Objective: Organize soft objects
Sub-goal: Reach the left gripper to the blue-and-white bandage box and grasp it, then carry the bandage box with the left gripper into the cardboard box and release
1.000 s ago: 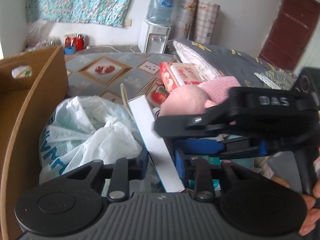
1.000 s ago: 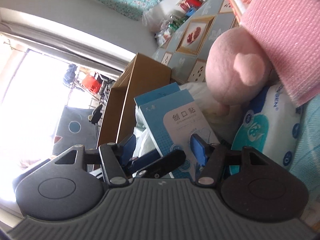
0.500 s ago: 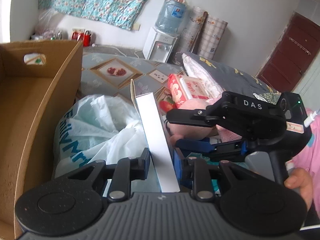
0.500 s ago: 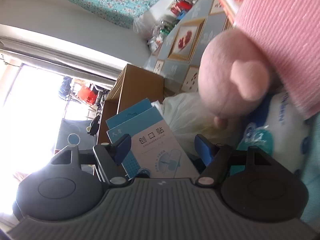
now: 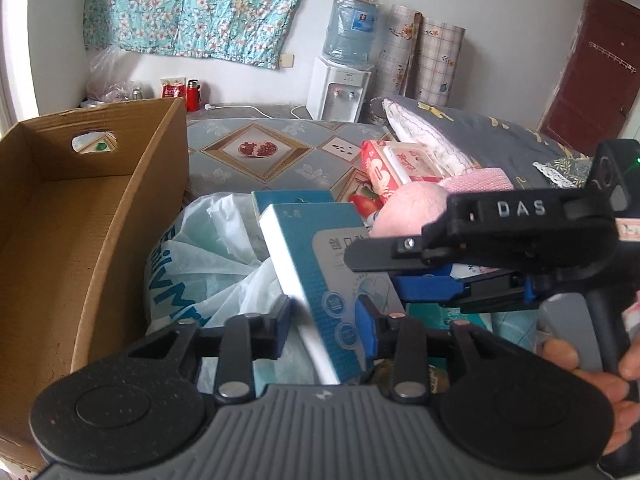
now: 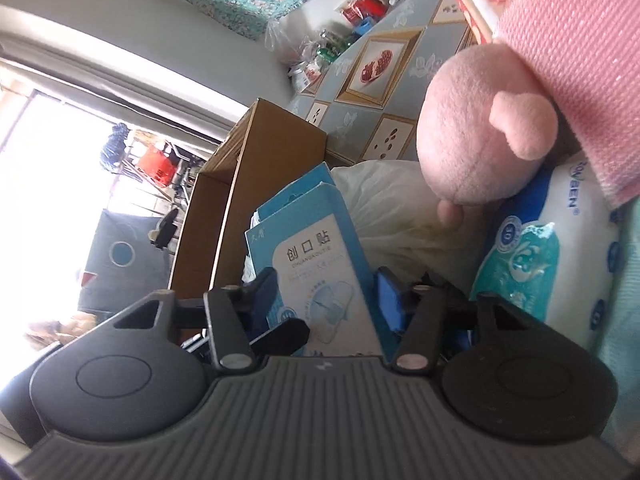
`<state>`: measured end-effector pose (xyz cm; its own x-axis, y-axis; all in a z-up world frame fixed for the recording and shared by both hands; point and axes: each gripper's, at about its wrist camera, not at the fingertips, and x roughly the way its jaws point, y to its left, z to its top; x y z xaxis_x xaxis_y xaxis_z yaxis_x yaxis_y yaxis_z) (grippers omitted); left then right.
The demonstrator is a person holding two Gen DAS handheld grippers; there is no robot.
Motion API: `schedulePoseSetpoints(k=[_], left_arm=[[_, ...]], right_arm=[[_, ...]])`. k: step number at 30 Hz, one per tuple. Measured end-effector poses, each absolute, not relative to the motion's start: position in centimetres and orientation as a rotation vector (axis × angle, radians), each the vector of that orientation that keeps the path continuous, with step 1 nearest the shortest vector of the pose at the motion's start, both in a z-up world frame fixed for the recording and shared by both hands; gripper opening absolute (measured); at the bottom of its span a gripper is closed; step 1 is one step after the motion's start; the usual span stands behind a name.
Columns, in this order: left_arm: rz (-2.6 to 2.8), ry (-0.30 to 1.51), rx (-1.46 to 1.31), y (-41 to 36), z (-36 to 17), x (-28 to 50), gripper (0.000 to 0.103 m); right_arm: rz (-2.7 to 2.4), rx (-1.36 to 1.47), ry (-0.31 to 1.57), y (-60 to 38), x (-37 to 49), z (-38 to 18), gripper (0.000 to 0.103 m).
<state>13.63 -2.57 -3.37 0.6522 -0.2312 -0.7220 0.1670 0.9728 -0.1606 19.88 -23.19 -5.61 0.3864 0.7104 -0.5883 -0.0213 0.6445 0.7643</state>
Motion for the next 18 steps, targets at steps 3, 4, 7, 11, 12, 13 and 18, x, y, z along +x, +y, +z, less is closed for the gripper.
schedulePoseSetpoints(k=[3, 4, 7, 11, 12, 13, 18], left_arm=[[-0.238, 0.819, -0.095, -2.4, -3.0, 13.4, 0.037], [-0.240, 0.811, -0.095, -2.3, -2.7, 13.2, 0.037], [-0.256, 0.789, -0.098, -2.0, -1.6, 12.3, 0.037], [-0.269, 0.757, -0.116, -1.2, 0.1, 11.0, 0.037], [-0.268, 0.744, -0.117, -1.0, 0.7, 10.6, 0.037], [-0.267, 0.732, -0.117, -0.7, 1.2, 10.1, 0.037], [-0.240, 0.693, -0.140, 1.5, 3.7, 9.0, 0.037]], right_arm=[[0.519, 0.723, 1.075, -23.4, 18.9, -4.5, 0.042], [0.518, 0.715, 1.070, -23.4, 18.5, -4.0, 0.039], [0.520, 0.692, 1.045, -23.5, 17.4, -2.1, 0.038], [0.527, 0.641, 1.009, -22.8, 15.9, 0.9, 0.038], [0.531, 0.633, 1.000, -22.6, 15.6, 1.7, 0.038], [0.536, 0.626, 0.992, -22.3, 15.3, 2.4, 0.038], [0.586, 0.623, 0.985, -19.7, 15.2, 5.2, 0.038]])
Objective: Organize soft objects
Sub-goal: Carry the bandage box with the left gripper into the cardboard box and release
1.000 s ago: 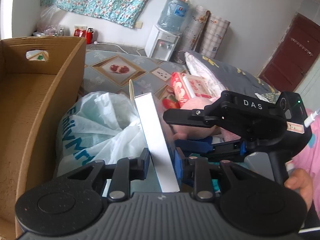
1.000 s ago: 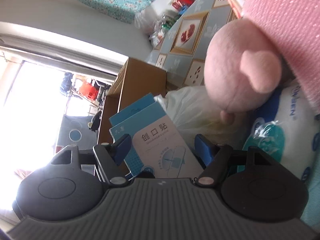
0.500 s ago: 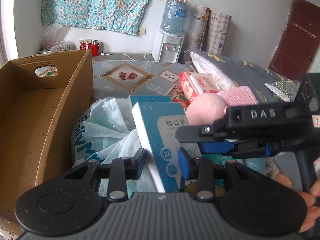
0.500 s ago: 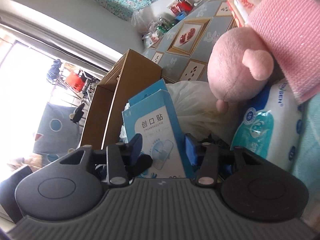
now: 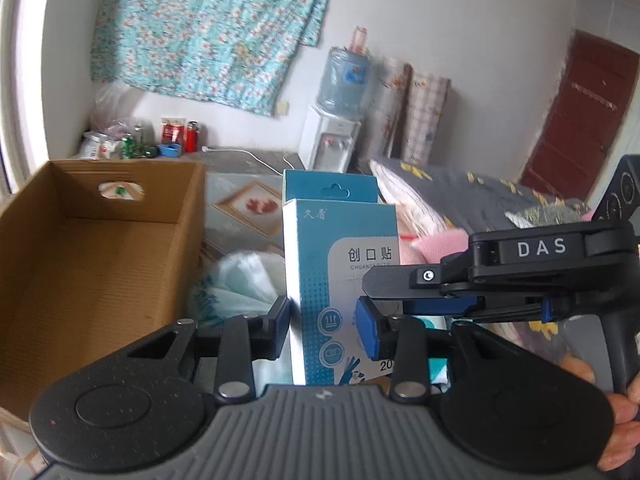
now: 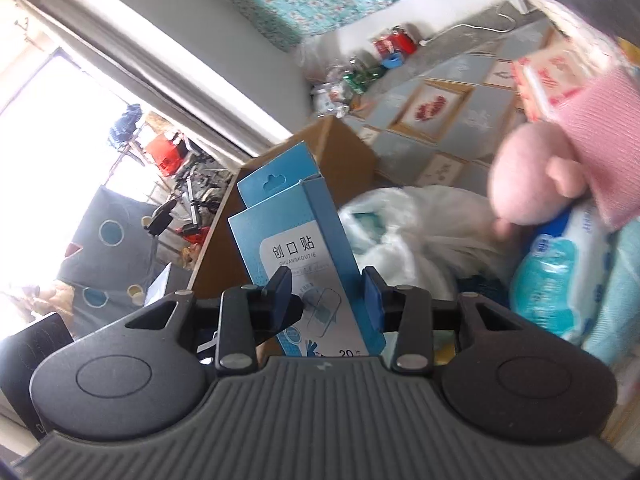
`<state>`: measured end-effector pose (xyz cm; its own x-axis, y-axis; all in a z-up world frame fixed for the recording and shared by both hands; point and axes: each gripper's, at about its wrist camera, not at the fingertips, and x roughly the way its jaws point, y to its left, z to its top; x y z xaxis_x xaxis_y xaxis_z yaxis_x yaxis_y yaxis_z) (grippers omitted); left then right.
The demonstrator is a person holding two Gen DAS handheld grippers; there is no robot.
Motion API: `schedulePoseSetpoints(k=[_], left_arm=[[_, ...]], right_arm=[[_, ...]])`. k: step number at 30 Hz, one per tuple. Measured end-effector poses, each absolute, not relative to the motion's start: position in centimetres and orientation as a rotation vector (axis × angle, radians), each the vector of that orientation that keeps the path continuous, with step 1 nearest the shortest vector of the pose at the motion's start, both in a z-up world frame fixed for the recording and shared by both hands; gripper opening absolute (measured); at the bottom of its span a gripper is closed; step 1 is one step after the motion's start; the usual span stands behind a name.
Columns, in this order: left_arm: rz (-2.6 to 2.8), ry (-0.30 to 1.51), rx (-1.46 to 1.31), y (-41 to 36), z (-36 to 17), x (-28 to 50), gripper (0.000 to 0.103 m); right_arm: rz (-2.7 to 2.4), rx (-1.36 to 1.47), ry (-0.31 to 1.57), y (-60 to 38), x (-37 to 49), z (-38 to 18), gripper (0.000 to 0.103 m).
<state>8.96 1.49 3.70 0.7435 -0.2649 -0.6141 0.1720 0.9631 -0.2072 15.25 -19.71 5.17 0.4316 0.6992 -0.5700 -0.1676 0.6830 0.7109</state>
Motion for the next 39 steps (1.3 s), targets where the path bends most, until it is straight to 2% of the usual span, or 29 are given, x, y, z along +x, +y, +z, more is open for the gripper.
schedulePoseSetpoints(k=[8, 14, 22, 29, 31, 33, 39], left_arm=[[-0.116, 0.679, -0.116, 7.4, 7.2, 11.2, 0.037], [-0.032, 0.750, -0.104, 11.7, 7.0, 17.5, 0.037], [-0.043, 0.928, -0.142, 16.8, 1.9, 27.9, 0.036], [-0.016, 1.127, -0.172, 18.8, -4.9, 32.8, 0.035], [-0.005, 1.145, -0.195, 19.3, -5.6, 33.2, 0.039], [0.007, 1.161, -0.225, 19.7, -6.1, 33.5, 0.052], [0.006, 1.261, -0.303, 19.9, -8.8, 34.8, 0.050]], right_arm=[[0.715, 0.692, 1.043, -12.2, 20.4, 6.9, 0.038], [0.725, 0.745, 1.134, -6.4, 27.1, 4.3, 0.038], [0.634, 0.709, 1.203, -2.5, 34.4, -0.9, 0.040], [0.657, 0.687, 1.174, -4.3, 34.7, -1.5, 0.041], [0.666, 0.680, 1.151, -5.2, 34.3, -0.9, 0.042], [0.665, 0.672, 1.132, -6.0, 34.0, -0.5, 0.043], [0.671, 0.718, 1.108, -8.7, 32.6, 0.1, 0.043]])
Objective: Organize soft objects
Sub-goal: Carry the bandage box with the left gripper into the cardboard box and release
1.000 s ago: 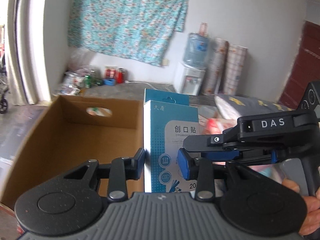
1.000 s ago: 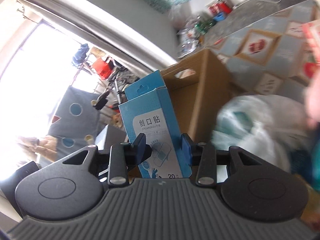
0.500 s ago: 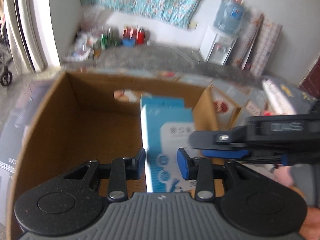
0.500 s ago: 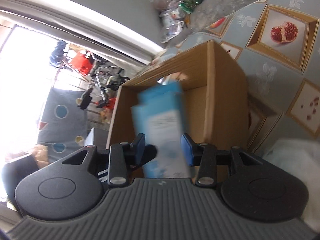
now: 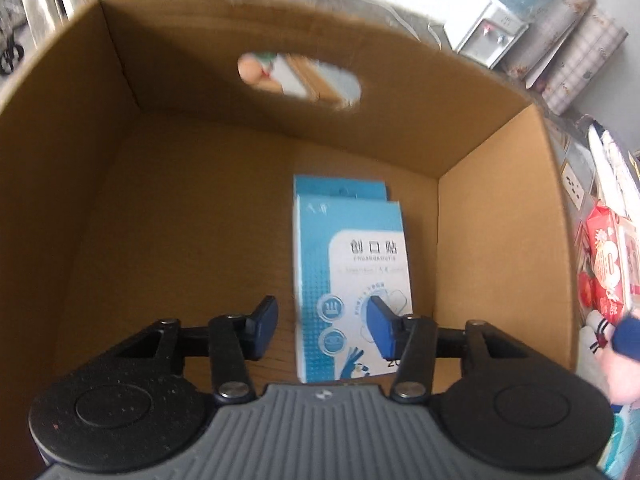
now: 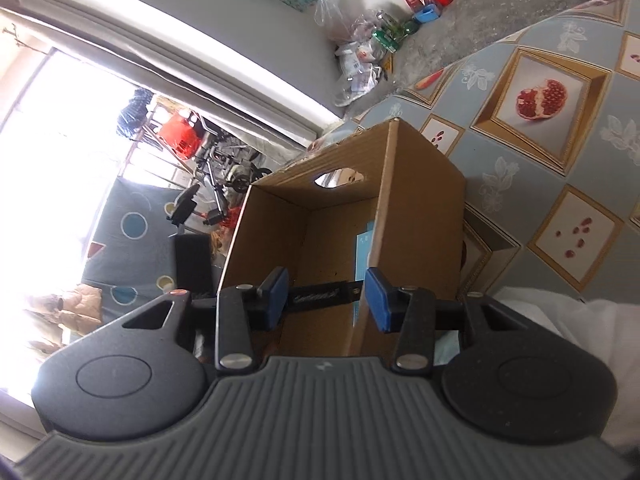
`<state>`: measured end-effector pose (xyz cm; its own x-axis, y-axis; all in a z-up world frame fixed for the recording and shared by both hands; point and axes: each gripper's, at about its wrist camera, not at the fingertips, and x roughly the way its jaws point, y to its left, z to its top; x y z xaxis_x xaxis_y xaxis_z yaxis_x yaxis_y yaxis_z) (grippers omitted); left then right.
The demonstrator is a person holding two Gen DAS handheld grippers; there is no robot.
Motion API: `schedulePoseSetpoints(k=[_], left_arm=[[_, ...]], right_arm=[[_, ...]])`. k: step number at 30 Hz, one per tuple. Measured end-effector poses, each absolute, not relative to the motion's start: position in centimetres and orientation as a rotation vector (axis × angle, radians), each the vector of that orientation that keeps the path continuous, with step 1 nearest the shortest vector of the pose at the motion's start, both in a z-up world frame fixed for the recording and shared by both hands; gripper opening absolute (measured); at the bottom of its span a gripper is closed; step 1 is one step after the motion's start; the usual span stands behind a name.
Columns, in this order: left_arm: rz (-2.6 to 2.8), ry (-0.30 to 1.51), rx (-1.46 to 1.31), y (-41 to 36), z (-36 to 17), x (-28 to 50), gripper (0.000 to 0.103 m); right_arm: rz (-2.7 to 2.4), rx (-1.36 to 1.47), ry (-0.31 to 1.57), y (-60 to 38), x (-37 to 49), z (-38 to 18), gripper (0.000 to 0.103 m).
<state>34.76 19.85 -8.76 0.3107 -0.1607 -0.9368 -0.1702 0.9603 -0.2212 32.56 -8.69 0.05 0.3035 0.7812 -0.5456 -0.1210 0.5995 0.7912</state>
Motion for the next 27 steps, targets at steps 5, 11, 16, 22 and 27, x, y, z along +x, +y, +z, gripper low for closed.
schedulePoseSetpoints(k=[5, 11, 16, 22, 27], left_arm=[[-0.015, 1.212, -0.309, 18.9, -8.8, 36.0, 0.044], [-0.035, 1.157, -0.261, 16.8, -8.8, 36.8, 0.044], [-0.028, 1.138, -0.243, 16.3, -8.3, 36.5, 0.042], [0.030, 1.098, -0.246, 17.2, -5.4, 34.8, 0.053], [0.086, 0.967, -0.227, 18.0, 0.0, 30.4, 0.059]], right_arm=[[0.654, 0.734, 1.095, -10.4, 32.2, -0.2, 0.043], [0.652, 0.734, 1.085, -11.0, 31.9, -0.4, 0.043], [0.644, 0.736, 1.084, -11.3, 31.3, -0.6, 0.043], [0.631, 0.716, 1.028, -12.4, 29.5, 0.7, 0.049], [0.601, 0.671, 0.944, -14.2, 26.7, 2.6, 0.056]])
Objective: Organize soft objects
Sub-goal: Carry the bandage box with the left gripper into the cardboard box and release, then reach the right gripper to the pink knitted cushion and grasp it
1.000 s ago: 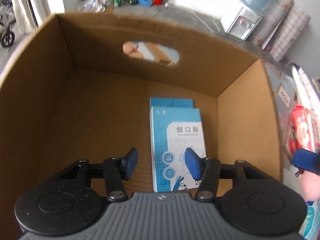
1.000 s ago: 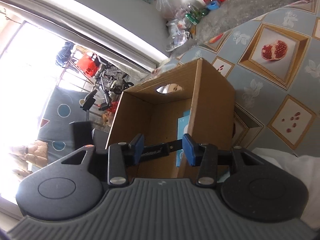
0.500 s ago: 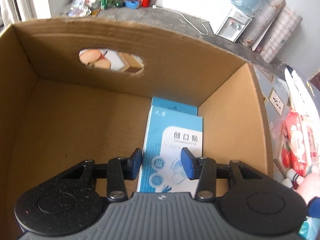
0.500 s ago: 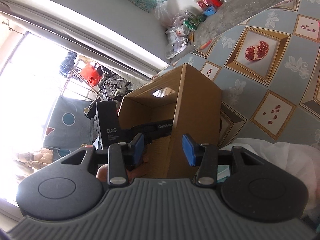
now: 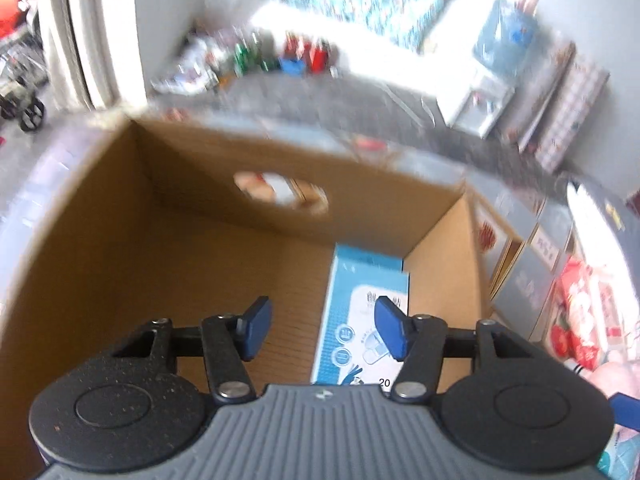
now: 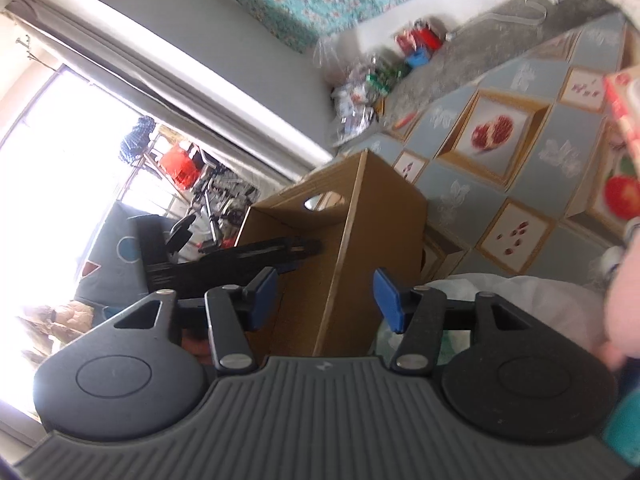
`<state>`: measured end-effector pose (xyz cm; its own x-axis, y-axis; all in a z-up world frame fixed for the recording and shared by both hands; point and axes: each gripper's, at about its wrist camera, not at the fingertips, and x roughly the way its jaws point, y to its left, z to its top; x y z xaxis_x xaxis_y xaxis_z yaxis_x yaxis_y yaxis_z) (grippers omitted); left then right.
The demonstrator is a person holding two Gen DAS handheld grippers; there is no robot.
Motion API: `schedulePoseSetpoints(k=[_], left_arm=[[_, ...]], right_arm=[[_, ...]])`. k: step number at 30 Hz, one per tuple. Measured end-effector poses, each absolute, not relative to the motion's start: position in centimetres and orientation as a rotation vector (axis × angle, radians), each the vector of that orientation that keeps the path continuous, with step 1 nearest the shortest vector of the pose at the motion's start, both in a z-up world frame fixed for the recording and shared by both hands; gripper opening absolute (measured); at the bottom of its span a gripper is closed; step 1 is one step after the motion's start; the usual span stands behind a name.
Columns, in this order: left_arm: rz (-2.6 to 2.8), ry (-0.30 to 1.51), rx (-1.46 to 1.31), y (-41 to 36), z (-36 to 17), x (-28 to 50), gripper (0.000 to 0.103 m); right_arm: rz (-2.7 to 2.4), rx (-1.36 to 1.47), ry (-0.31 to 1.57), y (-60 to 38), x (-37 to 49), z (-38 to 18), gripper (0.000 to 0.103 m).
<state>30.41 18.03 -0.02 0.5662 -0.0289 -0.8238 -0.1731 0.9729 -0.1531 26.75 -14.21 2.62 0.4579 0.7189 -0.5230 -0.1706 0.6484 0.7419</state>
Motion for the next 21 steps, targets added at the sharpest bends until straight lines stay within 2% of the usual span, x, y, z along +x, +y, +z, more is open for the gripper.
schedulePoseSetpoints(k=[3, 10, 14, 21], left_arm=[[0.092, 0.872, -0.188, 17.4, 4.0, 27.0, 0.066], [-0.043, 0.738, -0.136, 13.3, 10.8, 18.4, 0.073], [-0.155, 0.731, -0.131, 9.8, 11.6, 14.5, 0.079], [-0.295, 0.762, -0.132, 2.5, 9.7, 10.3, 0.079]], right_arm=[[0.563, 0.630, 0.890, -15.6, 24.7, 3.7, 0.059], [0.469, 0.600, 0.810, -20.0, 19.2, 5.6, 0.061], [0.433, 0.604, 0.786, -22.7, 16.0, 6.1, 0.062], [0.388, 0.606, 0.769, -26.9, 11.7, 6.2, 0.063]])
